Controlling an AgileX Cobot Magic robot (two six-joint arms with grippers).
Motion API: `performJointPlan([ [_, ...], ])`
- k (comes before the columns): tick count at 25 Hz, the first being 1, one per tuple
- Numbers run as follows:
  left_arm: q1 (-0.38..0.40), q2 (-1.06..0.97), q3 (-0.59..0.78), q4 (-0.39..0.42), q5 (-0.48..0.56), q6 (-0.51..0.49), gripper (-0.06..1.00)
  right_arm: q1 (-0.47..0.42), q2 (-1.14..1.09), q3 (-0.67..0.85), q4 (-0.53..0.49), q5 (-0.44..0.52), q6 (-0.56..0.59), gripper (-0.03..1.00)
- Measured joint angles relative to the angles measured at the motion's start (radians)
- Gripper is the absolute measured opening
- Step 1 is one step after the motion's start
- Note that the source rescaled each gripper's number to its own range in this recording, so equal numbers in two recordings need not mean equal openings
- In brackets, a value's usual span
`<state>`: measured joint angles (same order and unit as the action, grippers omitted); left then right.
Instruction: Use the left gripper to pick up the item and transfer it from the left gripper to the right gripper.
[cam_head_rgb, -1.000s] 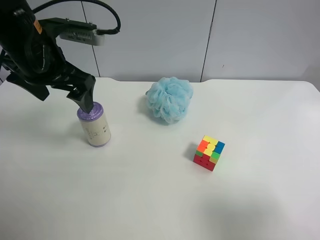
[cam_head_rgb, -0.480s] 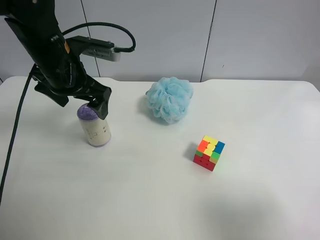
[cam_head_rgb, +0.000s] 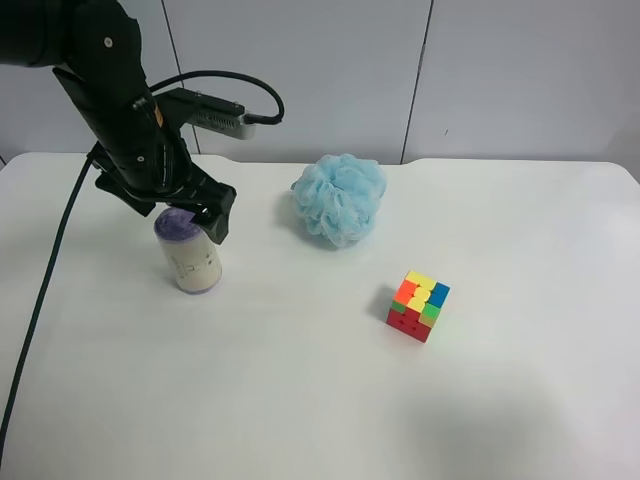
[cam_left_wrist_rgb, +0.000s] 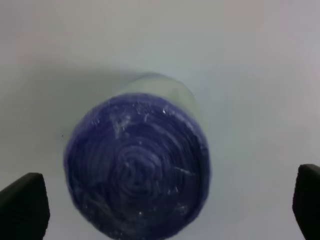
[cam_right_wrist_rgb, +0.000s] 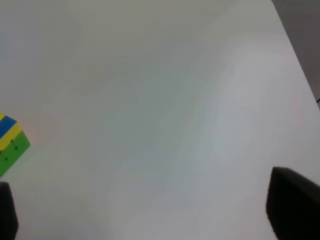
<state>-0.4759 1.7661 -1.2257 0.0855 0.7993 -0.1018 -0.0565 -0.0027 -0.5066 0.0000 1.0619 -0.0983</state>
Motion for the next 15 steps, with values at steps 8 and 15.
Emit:
performJointPlan([
  [8,0.0,0.07,0.0,0.029,-0.022,0.018,1.0,0.0,0.0,0.0,0.0,0.0,0.0,1.0],
  [15,0.0,0.121,0.0,0.037,-0.055,0.044,0.99,0.0,0.0,0.0,0.0,0.0,0.0,1.0],
])
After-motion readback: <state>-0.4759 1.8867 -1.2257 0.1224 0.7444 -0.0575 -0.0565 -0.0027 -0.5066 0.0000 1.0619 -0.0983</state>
